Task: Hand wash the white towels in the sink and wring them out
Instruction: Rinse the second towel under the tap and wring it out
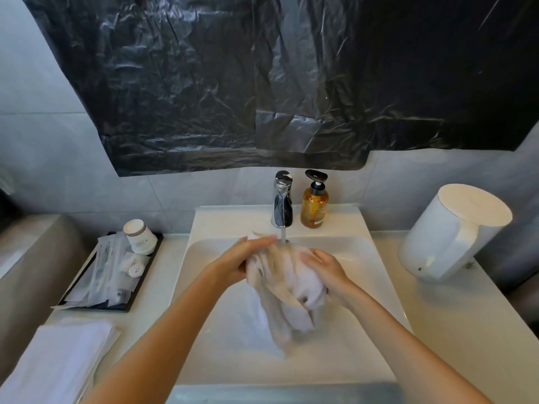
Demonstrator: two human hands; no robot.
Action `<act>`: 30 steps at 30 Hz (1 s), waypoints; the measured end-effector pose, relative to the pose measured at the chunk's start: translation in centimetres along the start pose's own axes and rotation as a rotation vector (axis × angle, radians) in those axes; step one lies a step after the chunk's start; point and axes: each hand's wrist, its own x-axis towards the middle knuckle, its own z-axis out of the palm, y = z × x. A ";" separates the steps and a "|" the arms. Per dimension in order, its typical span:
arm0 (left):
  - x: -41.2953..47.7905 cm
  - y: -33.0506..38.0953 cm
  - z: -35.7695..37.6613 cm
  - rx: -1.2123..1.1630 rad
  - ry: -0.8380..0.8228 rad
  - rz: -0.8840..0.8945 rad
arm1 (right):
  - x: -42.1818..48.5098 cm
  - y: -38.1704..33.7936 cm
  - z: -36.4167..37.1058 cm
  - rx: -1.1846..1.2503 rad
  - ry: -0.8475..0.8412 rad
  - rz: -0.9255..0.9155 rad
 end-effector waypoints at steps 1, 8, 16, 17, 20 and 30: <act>0.1 -0.6 -0.4 0.034 0.021 0.041 | 0.1 -0.4 0.0 0.026 0.041 0.036; 1.2 -3.9 -0.2 0.663 0.081 0.292 | 1.1 -3.7 1.3 0.332 0.073 0.283; 1.9 -4.0 0.4 0.459 0.215 0.285 | 1.3 -3.4 3.7 -0.150 0.082 -0.024; 2.1 -4.1 0.5 0.461 0.252 0.266 | 1.0 -3.2 3.9 -0.206 0.063 -0.077; 2.6 -4.6 1.0 0.442 0.333 0.243 | 1.6 -2.1 5.0 -0.357 0.093 -0.229; 2.7 -3.1 0.8 1.311 0.396 0.368 | 3.6 -2.6 5.9 -0.255 0.298 0.004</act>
